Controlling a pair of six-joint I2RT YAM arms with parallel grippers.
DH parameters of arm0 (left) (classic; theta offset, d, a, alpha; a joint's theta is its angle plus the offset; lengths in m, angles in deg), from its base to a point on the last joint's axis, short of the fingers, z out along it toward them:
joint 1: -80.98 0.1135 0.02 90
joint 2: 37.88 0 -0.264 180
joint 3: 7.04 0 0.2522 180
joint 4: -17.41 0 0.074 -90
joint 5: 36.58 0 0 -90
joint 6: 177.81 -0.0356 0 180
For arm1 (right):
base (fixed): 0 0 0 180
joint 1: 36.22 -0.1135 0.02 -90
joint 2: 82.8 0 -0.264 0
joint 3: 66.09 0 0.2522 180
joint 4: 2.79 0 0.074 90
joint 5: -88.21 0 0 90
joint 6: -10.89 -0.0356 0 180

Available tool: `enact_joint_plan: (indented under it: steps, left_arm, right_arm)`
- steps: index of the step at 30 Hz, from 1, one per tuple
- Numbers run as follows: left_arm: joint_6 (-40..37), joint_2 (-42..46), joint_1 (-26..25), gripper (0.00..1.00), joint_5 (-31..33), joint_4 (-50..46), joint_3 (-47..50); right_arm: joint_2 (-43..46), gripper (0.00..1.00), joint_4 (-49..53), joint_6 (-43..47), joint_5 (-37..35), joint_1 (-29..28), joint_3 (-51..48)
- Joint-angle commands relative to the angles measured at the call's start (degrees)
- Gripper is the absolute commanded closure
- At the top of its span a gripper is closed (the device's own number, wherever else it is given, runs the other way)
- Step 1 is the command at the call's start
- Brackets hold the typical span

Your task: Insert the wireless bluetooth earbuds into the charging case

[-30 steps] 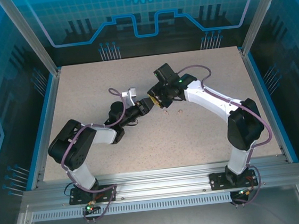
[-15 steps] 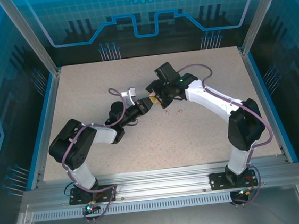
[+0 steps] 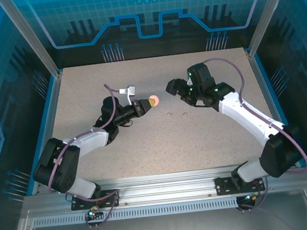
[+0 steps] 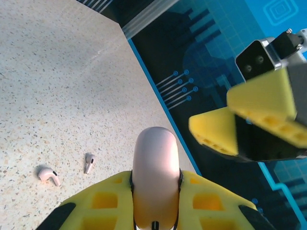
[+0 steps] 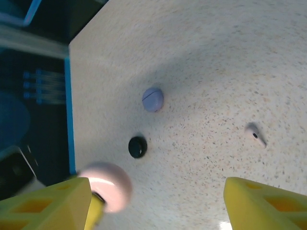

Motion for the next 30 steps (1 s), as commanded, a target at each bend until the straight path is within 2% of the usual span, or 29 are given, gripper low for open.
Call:
enact_joint_plan:
  steps: [1,5,9,21,30]
  left_arm:
    - [-5.42,2.33,1.5,1.0,-10.06,-7.08,-3.19]
    - [-8.24,3.16,1.63,1.0,-13.64,-12.02,-5.72]
    - [-8.38,3.52,1.68,1.0,-14.85,-12.77,-6.72]
    - [-8.55,4.96,1.65,1.0,-15.68,-14.05,-8.38]
    - [-7.91,7.1,1.7,1.0,-16.05,-13.57,-8.23]
  right_arm:
    - [3.51,0.26,-10.3,15.83,8.17,0.26,-4.01]
    - [4.13,0.27,-11.64,20.99,12.93,0.1,-5.09]
    - [2.43,0.28,-12.6,23.01,16.12,-1.8,-4.24]
    - [-1.41,0.35,-14.76,22.55,14.62,-2.66,-7.07]
    - [-2.04,0.41,-18.41,19.54,13.33,1.53,-13.25]
